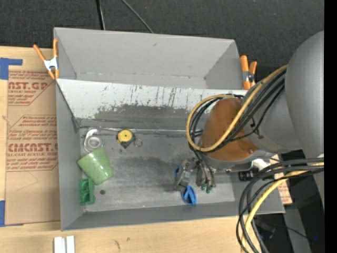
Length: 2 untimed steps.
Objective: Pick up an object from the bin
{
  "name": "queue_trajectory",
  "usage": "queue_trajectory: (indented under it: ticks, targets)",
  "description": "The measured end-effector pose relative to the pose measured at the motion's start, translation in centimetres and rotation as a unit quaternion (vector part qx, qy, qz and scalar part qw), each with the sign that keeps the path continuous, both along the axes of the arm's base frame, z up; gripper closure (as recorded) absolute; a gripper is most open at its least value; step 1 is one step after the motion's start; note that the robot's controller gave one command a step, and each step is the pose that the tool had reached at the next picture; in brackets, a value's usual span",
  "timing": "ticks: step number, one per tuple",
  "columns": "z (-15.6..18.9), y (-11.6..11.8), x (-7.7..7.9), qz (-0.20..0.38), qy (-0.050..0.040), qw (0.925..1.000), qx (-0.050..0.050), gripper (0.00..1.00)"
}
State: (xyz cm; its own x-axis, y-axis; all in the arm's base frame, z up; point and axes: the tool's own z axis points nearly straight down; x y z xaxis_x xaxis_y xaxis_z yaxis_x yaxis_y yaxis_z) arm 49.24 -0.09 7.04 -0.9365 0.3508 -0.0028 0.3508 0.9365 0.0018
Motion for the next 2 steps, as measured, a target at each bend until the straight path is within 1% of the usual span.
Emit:
queue_trajectory:
  ticks: [1, 2]
  targets:
    - [-0.1, 0.0, -0.1, 0.000, 0.0022, 1.0000, 0.000, 0.00]
    - [-0.1, -8.1, 1.3, 0.111, 0.0011, 0.9939, -0.002, 0.00]
